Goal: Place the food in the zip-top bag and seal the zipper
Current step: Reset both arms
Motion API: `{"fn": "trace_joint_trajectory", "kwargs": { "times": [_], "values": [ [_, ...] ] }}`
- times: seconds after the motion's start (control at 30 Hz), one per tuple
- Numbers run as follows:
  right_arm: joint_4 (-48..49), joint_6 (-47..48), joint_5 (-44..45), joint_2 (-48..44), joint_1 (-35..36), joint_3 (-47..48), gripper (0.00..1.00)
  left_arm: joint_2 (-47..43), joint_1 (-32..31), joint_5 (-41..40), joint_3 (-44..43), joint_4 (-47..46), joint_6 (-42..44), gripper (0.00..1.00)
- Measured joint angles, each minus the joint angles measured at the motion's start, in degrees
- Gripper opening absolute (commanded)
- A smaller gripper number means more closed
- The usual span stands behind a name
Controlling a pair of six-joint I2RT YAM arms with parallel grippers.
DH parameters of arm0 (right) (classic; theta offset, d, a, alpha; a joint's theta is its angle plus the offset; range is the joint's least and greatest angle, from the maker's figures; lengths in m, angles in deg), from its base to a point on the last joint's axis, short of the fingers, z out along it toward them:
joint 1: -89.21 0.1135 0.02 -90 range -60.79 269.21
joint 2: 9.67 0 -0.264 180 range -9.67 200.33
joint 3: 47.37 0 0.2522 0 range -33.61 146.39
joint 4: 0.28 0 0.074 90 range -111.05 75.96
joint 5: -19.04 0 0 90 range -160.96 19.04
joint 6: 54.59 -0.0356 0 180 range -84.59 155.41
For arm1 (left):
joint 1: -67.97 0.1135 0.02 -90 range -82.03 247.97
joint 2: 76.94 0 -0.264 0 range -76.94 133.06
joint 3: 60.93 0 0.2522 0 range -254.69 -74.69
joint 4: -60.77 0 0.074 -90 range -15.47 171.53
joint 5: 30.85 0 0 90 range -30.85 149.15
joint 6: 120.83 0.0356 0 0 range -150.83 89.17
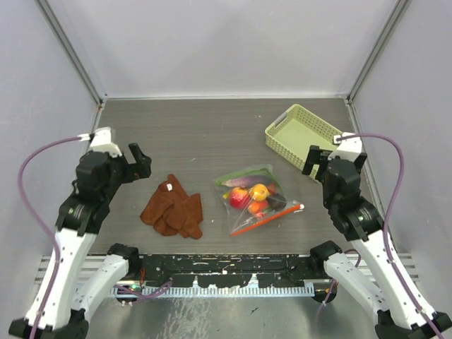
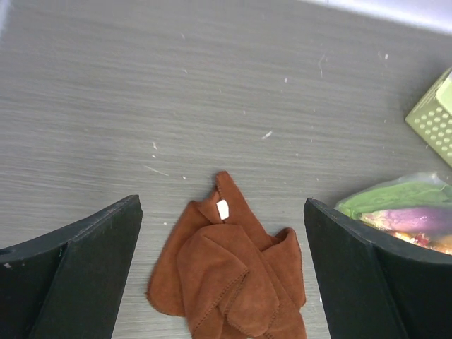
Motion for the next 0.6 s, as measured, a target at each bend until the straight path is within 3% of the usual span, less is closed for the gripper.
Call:
{"fn": "trace_joint_trajectory", "kwargs": {
  "times": [0.3,0.6],
  "values": [
    [2.6,1.5,0.2,-12.4,0.0,-0.6,1.0,-19.5,0.0,-9.3,4.0,-5.7,6.4,0.98],
    [5.1,1.5,1.5,-16.8,0.0,-4.3,1.0,-21.3,0.0,-11.4,14.7,-10.9,9.1,0.98]
  ]
}}
